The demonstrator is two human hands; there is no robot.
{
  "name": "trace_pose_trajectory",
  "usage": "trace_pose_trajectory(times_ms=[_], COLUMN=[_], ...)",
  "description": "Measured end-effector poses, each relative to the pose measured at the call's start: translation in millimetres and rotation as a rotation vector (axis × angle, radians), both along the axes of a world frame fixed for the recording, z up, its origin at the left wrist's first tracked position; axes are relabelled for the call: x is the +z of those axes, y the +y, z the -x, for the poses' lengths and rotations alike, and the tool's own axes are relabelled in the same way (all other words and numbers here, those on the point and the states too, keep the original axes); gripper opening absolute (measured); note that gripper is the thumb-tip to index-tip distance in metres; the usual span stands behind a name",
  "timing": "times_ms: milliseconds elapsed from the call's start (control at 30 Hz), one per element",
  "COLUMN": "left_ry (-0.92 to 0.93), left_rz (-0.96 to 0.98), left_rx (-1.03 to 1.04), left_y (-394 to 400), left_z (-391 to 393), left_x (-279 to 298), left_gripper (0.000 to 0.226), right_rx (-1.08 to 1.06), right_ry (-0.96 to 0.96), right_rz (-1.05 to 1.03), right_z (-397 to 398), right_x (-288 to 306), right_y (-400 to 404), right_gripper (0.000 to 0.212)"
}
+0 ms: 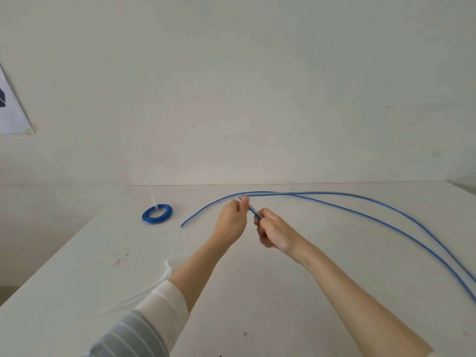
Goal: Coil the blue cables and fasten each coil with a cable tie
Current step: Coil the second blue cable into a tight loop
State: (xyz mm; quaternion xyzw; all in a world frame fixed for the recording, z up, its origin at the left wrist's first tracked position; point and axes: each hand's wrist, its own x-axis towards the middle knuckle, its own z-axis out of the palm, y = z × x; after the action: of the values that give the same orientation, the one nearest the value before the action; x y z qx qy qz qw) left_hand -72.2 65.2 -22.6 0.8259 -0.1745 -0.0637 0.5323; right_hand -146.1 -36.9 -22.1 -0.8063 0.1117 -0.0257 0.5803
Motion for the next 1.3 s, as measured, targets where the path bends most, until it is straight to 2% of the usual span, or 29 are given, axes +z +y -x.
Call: trace_pose_trajectory(times_ms=[100,133,200,233,300,367,433,500,567,667,767,867,1067,1133,1300], left_ry=[-0.154,-0.218,-0.368,-0.425,-0.493,-0.440,-0.317,-0.259,-0.287,-0.333,-0.400,-0.460,-0.444,-0.422,-0.429], left_rz=[0.214,0.230,0.197,0.175,0.181,0.256,0.375,0.475,0.521,0.579,0.556,0.443,0.380,0.375,0.339], left_rx=[0.225,0.216,0.081,0.011,-0.062,-0.043,-0.008,0.053,0.143,0.149,0.092,0.027,-0.052,-0.055,-0.100], left_y=[5.1,8.5,14.3,15.3,15.1,13.7,12.1,11.7,12.3,10.9,7.9,4.8,-0.3,0.6,3.0], left_z=[3.2,3.2,4.5,6.4,11.4,13.6,15.1,15.7,14.3,15.2,20.2,26.2,33.6,34.5,36.5], left_x=[4.5,5.5,4.7,5.4,8.7,13.3,18.7,21.8,23.2,28.4,36.2,36.1,33.7,31.7,29.5], left_gripper=[0.022,0.028,0.055,0.059,0.048,0.033,0.022,0.021,0.022,0.019,0.024,0.024,0.022,0.020,0.018], right_rx=[0.012,0.019,0.042,0.065,0.122,0.132,0.141,0.254,0.379,0.431,0.347,0.219,0.010,-0.018,-0.033], right_ry=[-0.086,-0.113,-0.161,-0.182,-0.238,-0.314,-0.425,-0.547,-0.659,-0.752,-0.795,-0.867,-0.926,-0.909,-0.866], right_rz=[-0.026,-0.027,-0.013,-0.012,-0.062,-0.095,-0.205,-0.475,-0.672,-0.755,-0.805,-0.732,-0.334,-0.195,-0.054], right_z=[8.0,10.8,15.6,17.6,19.6,19.3,20.2,22.8,24.7,23.0,17.9,9.1,-0.8,-2.4,-6.8], right_x=[16.4,21.2,29.7,33.3,39.6,46.2,54.2,65.5,80.9,107.6,128.1,137.9,126.2,120.3,109.9], right_y=[4.8,6.2,9.6,11.7,18.4,25.9,32.8,36.4,36.3,33.5,25.8,14.0,-5.4,-11.1,-19.8], right_gripper=[0.019,0.017,0.012,0.011,0.019,0.038,0.045,0.043,0.036,0.031,0.024,0.021,0.017,0.017,0.017])
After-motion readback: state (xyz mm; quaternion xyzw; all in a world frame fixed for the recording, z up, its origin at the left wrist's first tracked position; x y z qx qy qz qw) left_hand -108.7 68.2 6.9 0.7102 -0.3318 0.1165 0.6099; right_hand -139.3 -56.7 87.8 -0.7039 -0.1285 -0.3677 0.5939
